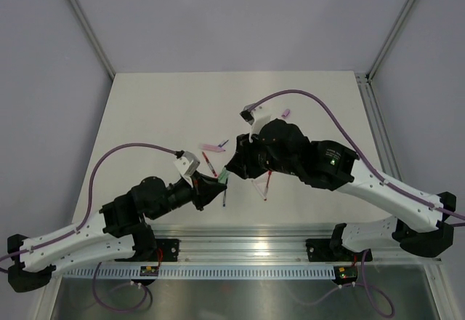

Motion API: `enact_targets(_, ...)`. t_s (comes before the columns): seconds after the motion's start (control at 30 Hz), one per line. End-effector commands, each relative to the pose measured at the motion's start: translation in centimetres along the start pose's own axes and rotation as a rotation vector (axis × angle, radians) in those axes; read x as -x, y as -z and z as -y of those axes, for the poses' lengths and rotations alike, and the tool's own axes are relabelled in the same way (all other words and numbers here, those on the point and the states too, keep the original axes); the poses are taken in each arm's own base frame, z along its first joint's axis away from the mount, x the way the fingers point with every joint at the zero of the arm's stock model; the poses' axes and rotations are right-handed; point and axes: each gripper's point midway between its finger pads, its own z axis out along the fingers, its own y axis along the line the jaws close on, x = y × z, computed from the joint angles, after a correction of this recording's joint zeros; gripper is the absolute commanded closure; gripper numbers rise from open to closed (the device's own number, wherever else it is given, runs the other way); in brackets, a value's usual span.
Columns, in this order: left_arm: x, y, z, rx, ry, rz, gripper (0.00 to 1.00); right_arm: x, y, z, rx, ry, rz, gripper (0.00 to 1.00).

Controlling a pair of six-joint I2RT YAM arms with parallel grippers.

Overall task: Insert the pens into the pen caps
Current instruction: Insert the pen into the pen cap.

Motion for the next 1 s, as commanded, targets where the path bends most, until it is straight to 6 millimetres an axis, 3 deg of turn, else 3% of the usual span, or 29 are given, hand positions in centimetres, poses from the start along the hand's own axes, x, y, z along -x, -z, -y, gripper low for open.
enact_targets(0.0, 1.3, 0.8, 1.1, -0.035, -0.014, 0.018, 1.0, 1.8, 0.0, 0.5, -0.023, 0.049, 0.025, 0.96)
enact_targets(0.47, 2.8, 1.8, 1.6, -0.063, -0.011, 0.067, 1.0, 1.4, -2.7, -0.6, 0.023, 0.038, -0.039, 0.96)
enact_targets(0.97, 5.7, 1.7, 1.7, -0.041, 0.063, 0.195, 1.0, -2.3, -4.2, -0.3, 0.078, -0.045, -0.082, 0.95)
